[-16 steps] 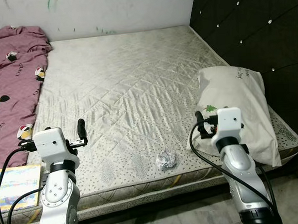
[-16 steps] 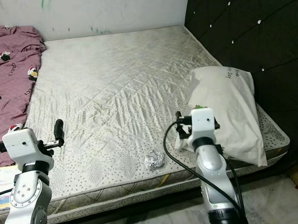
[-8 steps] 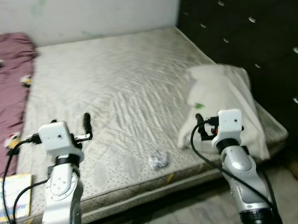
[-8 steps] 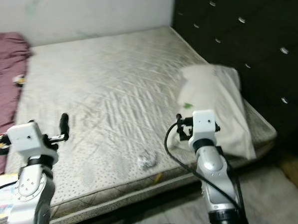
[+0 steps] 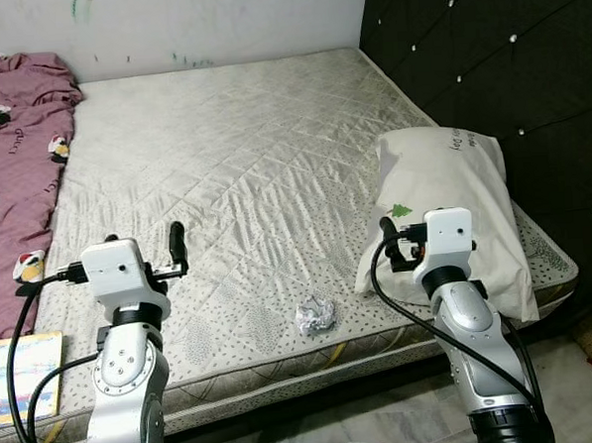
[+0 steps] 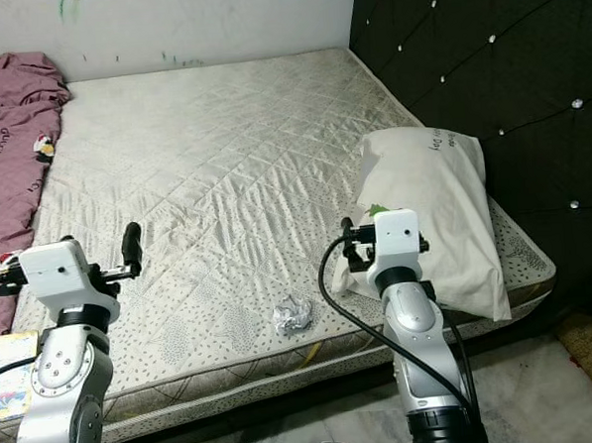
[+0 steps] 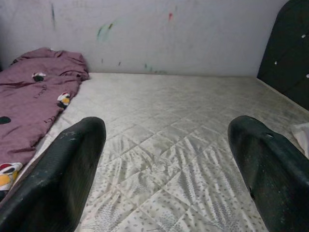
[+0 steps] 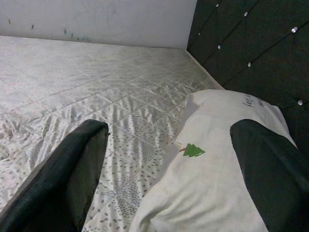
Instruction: Clean up the room
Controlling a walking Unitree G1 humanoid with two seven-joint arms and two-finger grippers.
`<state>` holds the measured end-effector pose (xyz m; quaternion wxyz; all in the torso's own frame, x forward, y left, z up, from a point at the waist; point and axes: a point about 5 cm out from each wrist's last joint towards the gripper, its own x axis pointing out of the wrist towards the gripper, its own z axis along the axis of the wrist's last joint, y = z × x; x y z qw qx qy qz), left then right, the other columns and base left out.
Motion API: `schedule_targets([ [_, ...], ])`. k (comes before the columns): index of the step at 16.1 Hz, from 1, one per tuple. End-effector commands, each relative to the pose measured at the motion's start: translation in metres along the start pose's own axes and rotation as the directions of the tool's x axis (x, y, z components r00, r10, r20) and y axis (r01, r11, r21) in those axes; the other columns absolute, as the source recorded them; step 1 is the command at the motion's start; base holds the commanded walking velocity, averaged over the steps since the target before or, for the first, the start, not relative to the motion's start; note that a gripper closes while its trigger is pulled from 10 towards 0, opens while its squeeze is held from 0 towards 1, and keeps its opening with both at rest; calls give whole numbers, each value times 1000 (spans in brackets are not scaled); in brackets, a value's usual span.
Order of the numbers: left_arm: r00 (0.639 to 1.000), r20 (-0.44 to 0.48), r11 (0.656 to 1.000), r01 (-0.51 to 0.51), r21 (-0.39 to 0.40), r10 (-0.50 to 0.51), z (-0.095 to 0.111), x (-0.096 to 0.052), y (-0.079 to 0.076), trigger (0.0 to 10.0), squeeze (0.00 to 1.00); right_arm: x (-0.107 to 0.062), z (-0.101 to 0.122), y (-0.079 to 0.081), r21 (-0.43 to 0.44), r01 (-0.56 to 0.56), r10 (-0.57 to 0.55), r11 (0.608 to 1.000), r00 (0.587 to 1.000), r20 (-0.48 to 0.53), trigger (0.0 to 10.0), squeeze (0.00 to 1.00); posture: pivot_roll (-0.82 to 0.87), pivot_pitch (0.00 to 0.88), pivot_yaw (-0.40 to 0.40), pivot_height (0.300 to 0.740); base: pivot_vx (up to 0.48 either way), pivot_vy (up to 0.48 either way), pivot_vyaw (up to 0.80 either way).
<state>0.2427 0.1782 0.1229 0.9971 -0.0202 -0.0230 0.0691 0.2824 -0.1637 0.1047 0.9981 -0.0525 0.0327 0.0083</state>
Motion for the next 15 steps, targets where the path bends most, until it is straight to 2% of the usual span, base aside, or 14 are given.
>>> schedule_targets([
  [1,1000,-11,1000,11,16,-11,-1,0,-1,10000,0,0,5,-1,6,0,0,1000,1000,19,10000,0,-20,0,-5,726,0,0,0],
  [9,1000,-15,1000,-4,18,4,-2,0,-4,10000,0,1,4,3,0,-27,27,1000,999,18,10000,0,-21,0,-13,632,0,0,0],
  [15,998,-11,998,-54,34,55,-2,1,2,10000,0,3,4,7,-11,-75,75,997,997,16,10000,0,-21,0,-21,632,0,0,0],
])
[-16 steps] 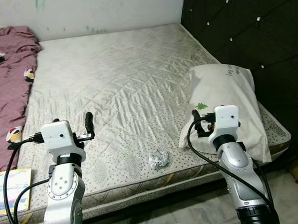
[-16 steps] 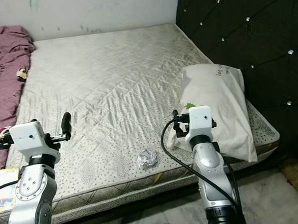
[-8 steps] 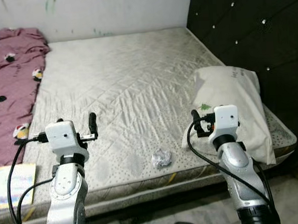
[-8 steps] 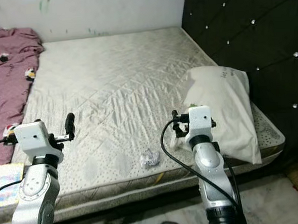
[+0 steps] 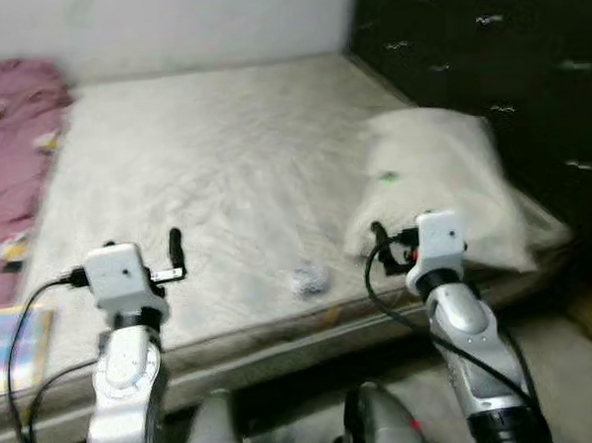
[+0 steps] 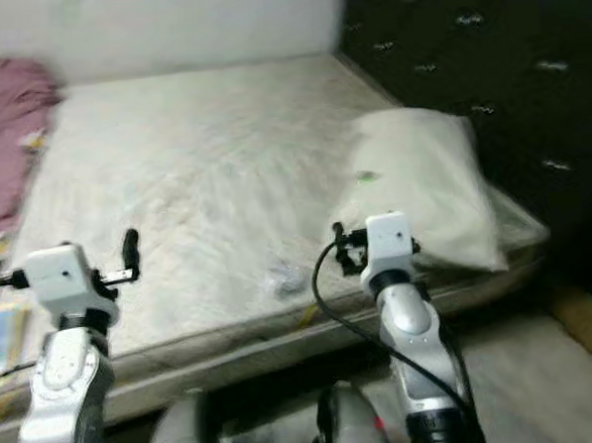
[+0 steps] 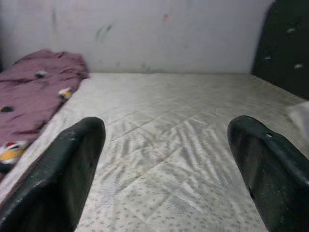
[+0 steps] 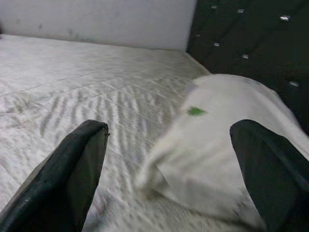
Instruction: Clean up the room
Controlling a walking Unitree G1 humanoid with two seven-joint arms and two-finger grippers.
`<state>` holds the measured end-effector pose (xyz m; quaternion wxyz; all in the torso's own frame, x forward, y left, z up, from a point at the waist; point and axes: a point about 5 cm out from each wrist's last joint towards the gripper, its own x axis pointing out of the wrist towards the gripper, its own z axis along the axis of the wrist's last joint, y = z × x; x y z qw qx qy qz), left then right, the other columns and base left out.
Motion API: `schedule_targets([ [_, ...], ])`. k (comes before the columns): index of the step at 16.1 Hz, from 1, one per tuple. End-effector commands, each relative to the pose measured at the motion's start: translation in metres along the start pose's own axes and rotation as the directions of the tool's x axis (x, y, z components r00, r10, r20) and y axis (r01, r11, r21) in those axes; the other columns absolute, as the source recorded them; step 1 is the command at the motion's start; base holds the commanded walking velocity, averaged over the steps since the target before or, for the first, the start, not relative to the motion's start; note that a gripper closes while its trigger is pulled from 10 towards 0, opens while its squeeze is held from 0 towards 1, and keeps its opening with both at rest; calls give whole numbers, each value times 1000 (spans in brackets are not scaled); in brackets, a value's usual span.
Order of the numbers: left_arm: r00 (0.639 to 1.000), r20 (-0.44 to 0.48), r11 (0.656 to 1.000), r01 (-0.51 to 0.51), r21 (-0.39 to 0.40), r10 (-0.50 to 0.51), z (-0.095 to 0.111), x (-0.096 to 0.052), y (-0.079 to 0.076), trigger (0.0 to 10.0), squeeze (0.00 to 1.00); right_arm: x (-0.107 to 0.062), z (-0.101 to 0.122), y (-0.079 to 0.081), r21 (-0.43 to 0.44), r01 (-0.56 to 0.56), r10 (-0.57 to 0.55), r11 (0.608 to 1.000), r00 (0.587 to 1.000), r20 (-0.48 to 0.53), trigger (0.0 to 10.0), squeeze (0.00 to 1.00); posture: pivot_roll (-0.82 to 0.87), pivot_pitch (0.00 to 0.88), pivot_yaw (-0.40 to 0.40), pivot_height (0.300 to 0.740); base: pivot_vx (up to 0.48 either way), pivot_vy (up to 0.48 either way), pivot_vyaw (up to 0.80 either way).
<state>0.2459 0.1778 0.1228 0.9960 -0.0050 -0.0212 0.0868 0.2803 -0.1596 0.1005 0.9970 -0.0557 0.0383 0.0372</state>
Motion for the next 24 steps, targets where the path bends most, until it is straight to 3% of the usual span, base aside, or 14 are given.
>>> schedule_targets([
  [1,999,-17,999,-32,-2,32,-3,-1,5,10000,0,5,9,4,-14,-35,35,999,999,27,10000,0,-19,0,-24,632,0,0,0],
  [3,999,-22,999,-46,-4,46,-3,-1,8,10000,0,5,11,13,-33,-101,103,994,994,40,10000,0,-15,0,-30,632,0,0,266],
  [7,998,-27,998,-64,-9,64,-4,-2,8,10000,0,7,11,18,-10,-136,136,991,990,36,10000,0,-13,0,-36,632,0,0,0],
  [11,997,-32,997,-74,-17,74,-4,-1,9,10000,0,8,11,20,-11,-158,158,987,987,33,10000,0,-16,22,-39,592,0,0,0],
  [15,997,-25,997,-70,-24,69,-2,0,11,10000,0,10,12,29,-21,-214,214,977,976,28,10000,0,-17,22,-32,587,0,0,0],
  [19,998,-23,998,-56,-34,55,-2,0,9,10000,0,9,16,34,-36,-267,269,963,962,55,10000,0,-18,20,-32,587,305,0,184],
  [24,998,-26,998,-54,-38,53,-2,0,9,10000,0,10,15,33,-30,-257,259,966,965,48,10000,0,-18,19,-32,587,341,0,395],
])
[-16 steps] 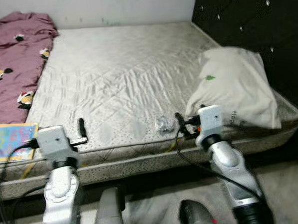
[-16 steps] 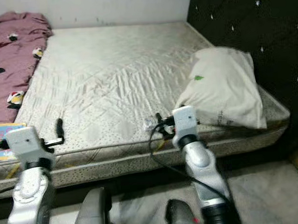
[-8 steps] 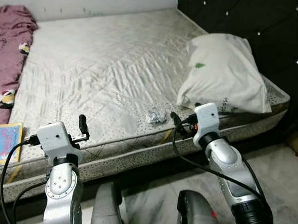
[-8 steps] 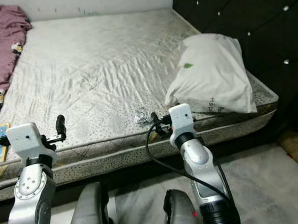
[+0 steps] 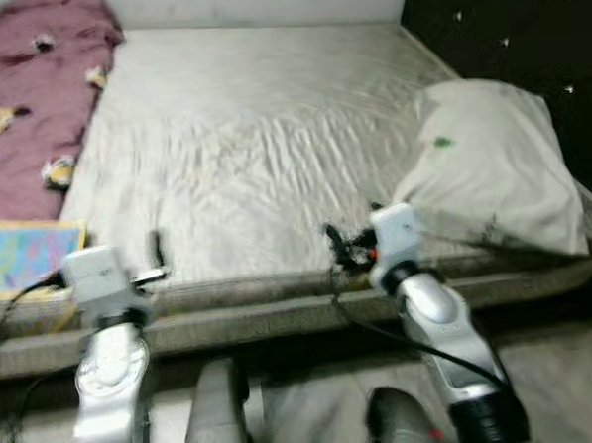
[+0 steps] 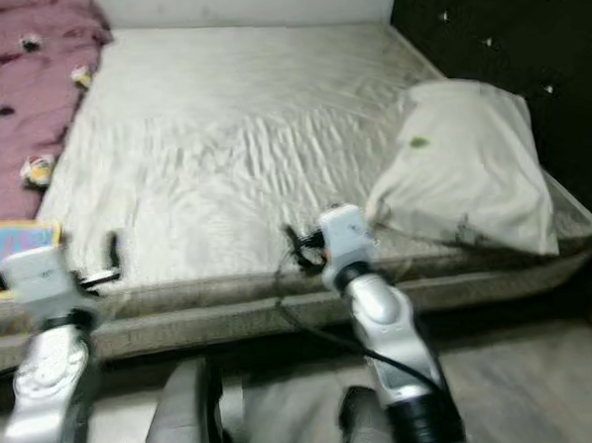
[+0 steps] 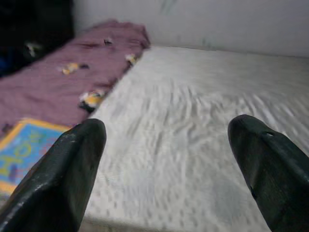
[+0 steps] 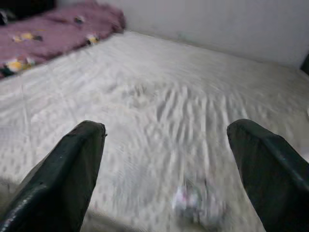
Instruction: Clean up the room
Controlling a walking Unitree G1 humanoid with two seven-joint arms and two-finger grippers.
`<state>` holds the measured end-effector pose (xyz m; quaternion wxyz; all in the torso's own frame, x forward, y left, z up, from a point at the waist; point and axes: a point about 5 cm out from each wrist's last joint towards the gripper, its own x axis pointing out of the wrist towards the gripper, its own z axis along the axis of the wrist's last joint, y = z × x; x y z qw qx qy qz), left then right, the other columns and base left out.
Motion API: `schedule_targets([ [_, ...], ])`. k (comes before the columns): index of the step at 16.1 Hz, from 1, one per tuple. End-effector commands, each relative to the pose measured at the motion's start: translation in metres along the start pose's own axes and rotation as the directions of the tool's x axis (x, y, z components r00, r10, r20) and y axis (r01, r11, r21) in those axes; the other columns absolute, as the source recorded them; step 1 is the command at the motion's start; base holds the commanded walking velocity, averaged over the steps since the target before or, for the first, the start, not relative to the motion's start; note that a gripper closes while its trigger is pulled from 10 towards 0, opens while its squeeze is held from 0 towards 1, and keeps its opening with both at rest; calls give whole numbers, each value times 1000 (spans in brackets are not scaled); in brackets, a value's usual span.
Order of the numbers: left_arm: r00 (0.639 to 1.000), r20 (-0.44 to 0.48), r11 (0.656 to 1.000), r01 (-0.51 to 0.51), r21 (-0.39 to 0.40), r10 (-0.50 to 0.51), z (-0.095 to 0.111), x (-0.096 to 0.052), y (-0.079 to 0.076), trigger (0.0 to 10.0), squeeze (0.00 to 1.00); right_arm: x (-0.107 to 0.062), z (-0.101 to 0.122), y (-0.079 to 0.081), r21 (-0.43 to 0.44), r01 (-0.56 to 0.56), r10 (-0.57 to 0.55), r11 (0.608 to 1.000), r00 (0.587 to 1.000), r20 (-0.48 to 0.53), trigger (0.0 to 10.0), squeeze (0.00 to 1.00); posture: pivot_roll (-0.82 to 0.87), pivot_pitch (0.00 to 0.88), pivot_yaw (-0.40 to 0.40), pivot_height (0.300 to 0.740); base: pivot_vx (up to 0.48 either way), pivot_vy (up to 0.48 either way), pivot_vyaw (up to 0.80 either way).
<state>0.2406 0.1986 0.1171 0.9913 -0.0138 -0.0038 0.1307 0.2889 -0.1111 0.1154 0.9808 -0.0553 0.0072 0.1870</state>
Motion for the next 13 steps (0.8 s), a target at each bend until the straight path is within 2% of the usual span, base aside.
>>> schedule_targets([
  [1,999,9,999,38,-27,-38,3,1,-12,10000,0,-5,-6,-12,-7,39,-39,999,999,-30,10000,0,-18,19,-32,587,349,0,0],
  [10,999,-4,998,49,-38,-49,0,0,-14,10000,0,-4,-9,-14,2,55,-55,998,997,-46,10000,0,-18,18,-35,587,344,0,0],
  [13,998,-3,998,63,-1,-63,4,-7,-16,10000,0,-4,-10,-16,31,72,-70,997,996,-59,10000,0,5,32,-46,587,0,0,0],
])
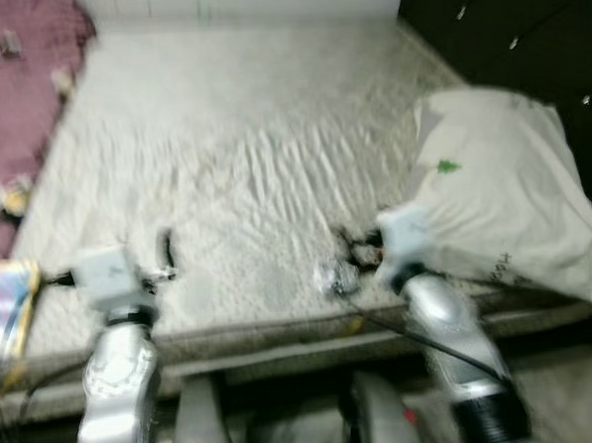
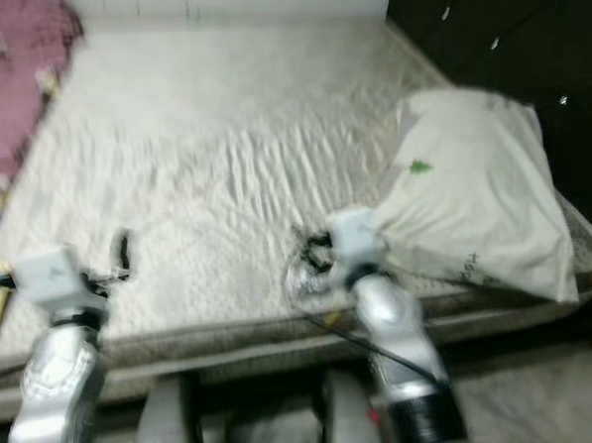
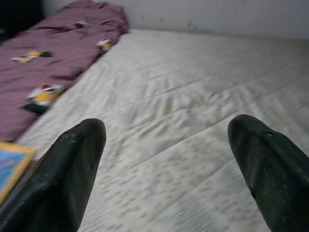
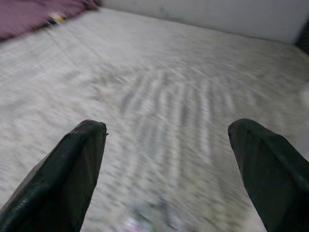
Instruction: Clean up the room
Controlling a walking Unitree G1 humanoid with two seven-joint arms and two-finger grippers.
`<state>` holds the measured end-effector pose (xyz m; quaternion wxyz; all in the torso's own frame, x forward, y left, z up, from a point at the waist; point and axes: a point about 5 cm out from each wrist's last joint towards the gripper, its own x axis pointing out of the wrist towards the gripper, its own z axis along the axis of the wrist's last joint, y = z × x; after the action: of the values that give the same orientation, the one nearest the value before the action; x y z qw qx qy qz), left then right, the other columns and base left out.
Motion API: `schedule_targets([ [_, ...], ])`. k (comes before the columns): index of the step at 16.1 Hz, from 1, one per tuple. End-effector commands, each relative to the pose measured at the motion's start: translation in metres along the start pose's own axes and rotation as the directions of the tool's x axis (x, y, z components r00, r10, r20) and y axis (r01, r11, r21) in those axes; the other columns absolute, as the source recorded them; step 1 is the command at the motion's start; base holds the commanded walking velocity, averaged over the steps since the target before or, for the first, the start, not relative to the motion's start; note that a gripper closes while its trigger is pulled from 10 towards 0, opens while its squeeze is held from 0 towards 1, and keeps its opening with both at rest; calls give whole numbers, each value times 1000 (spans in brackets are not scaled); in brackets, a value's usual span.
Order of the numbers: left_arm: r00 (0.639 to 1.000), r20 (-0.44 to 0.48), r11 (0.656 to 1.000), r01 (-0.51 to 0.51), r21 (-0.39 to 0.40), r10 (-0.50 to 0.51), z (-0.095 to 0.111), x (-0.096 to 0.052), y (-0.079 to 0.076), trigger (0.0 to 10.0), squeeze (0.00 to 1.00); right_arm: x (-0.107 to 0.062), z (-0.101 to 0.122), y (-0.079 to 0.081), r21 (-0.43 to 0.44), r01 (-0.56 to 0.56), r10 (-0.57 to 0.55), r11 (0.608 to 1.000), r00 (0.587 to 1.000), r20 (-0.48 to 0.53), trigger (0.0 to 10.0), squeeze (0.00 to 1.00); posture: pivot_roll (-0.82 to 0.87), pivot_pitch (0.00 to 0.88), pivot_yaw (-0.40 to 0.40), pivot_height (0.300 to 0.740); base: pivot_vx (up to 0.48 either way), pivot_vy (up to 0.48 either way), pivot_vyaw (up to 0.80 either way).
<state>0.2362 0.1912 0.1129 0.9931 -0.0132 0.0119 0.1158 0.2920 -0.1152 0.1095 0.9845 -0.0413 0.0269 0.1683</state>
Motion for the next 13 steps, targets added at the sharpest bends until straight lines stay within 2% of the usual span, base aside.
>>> schedule_targets([
  [1,999,28,999,36,-6,-35,9,-5,-10,10000,0,-6,-4,-12,1,38,-38,999,999,-32,10000,0,13,45,-46,587,0,0,0],
  [2,999,23,999,36,-7,-36,9,-7,-10,10000,0,-6,-6,-12,5,38,-38,999,999,-40,10000,0,17,50,-47,587,0,0,0],
  [5,1000,-1,1000,13,26,-13,11,-21,-6,10000,0,-11,-11,-7,32,24,-22,999,997,-75,10000,0,35,119,-50,547,0,0,0],
  [6,998,42,993,45,106,-50,15,-27,-11,10000,0,-11,-14,-4,38,17,-14,999,996,-88,10000,0,37,130,-47,537,0,0,0],
  [7,996,64,988,57,146,-67,17,-34,-14,10000,0,-12,-15,-1,40,13,-10,999,996,-91,10000,0,38,132,-43,527,0,0,0],
  [8,998,60,987,26,161,-36,17,-41,-14,10000,0,-10,-15,0,41,13,-9,999,996,-91,10000,0,39,139,-36,517,0,0,0],
  [9,996,92,977,-6,212,-14,23,-45,-14,10000,0,-8,-13,1,44,14,-10,999,996,-90,10000,0,40,174,-23,507,0,0,0],
  [10,991,134,973,-44,228,13,35,-44,-14,10000,0,-5,-13,0,39,14,-10,999,995,-96,10000,0,55,175,-24,507,0,0,0],
  [13,990,103,977,-114,179,97,44,-37,-6,10000,0,-1,-17,-4,38,27,-23,999,994,-105,10000,0,76,182,-30,507,0,0,0],
])
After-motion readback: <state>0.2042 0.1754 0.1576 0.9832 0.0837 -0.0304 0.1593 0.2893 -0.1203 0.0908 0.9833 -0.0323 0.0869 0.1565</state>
